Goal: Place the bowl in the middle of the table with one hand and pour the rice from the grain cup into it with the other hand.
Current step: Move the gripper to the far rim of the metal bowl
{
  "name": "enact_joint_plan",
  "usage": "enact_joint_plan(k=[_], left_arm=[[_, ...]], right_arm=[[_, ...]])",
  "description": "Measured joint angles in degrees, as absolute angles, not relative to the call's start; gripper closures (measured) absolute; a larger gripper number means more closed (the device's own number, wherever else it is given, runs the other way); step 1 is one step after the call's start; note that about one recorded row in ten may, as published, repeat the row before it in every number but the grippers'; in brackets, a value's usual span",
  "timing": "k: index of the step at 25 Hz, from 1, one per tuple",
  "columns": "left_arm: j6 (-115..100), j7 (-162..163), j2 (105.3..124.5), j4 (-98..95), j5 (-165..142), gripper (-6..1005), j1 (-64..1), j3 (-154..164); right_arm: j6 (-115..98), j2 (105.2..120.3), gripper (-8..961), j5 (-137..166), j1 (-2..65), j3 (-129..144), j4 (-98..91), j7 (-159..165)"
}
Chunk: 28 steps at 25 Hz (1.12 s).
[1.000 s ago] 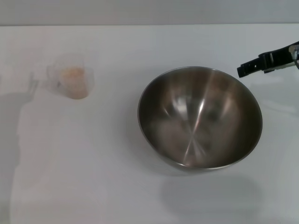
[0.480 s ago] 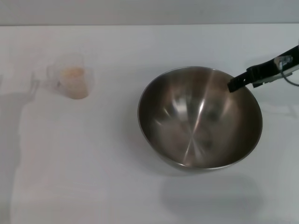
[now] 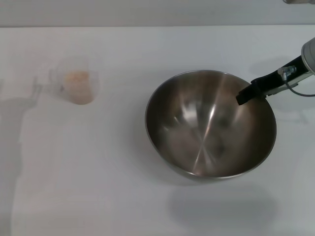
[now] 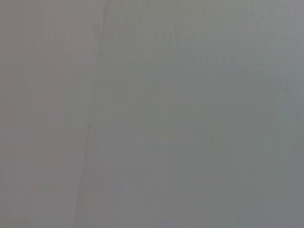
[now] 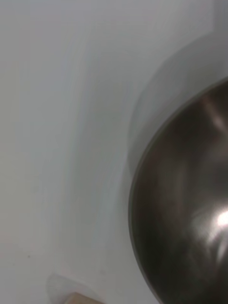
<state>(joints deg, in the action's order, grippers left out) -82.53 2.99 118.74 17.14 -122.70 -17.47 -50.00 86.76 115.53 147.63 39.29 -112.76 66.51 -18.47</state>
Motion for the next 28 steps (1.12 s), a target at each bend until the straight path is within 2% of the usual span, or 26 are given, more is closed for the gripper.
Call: enact_joint_plan(k=[8,24,28], left_arm=[[-82.5,3.0,118.74,17.1,-122.6,134,-17.4,-50.1],[-82.5,3.0,118.74,17.1,-122.5,134,-17.4,-50.2],[-82.5,3.0,118.74,17.1,-122.4,135,-17.3,-50.2]], right_arm=[[86.8,115.49,636,148.1,40.1,-112.5,66.2,-18.6],[85.7,115.71,930,147.9,39.7,-112.3,67.6,-19.7],[85.4,116.07,925,147.8,39.2,-112.7,70.5,-20.0]])
